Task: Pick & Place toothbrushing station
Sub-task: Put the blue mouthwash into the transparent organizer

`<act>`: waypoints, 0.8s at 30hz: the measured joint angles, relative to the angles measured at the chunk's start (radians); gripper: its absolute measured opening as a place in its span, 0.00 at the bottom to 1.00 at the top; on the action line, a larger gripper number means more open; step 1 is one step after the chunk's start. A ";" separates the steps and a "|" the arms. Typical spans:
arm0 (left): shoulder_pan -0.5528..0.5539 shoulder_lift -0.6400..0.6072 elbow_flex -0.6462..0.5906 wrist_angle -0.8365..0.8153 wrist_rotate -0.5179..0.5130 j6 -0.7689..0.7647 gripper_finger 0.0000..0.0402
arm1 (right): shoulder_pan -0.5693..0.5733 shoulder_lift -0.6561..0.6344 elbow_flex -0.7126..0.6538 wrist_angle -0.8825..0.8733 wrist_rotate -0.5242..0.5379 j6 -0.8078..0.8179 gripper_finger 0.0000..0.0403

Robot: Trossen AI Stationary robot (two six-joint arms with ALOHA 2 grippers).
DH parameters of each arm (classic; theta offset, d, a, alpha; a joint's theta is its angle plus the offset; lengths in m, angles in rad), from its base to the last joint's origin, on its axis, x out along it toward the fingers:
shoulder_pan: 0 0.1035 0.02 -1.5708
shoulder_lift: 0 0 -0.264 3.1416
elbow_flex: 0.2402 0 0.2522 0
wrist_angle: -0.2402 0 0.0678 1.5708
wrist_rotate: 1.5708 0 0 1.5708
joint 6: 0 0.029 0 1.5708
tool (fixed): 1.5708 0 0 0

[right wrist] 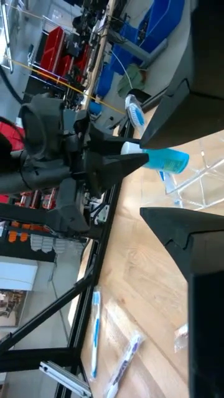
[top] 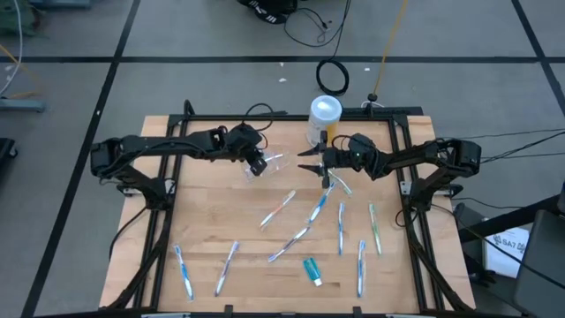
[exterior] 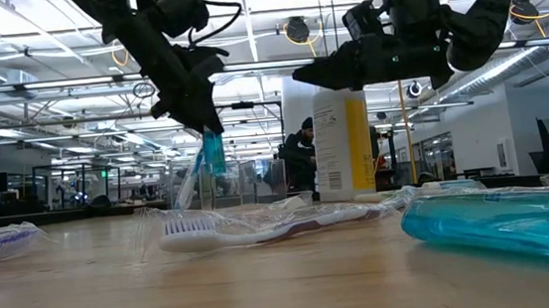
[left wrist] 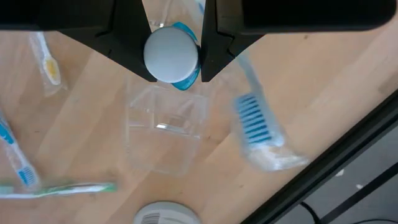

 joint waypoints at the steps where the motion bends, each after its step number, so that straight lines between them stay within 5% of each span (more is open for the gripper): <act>1: 0.002 0.000 0.000 0.000 0.000 0.000 0.28 | 0.000 0.000 0.000 0.000 0.000 0.000 0.37; 24: -0.006 0.000 -0.014 -0.021 0.017 0.010 0.28 | 0.003 0.000 0.000 0.000 -0.004 0.050 0.36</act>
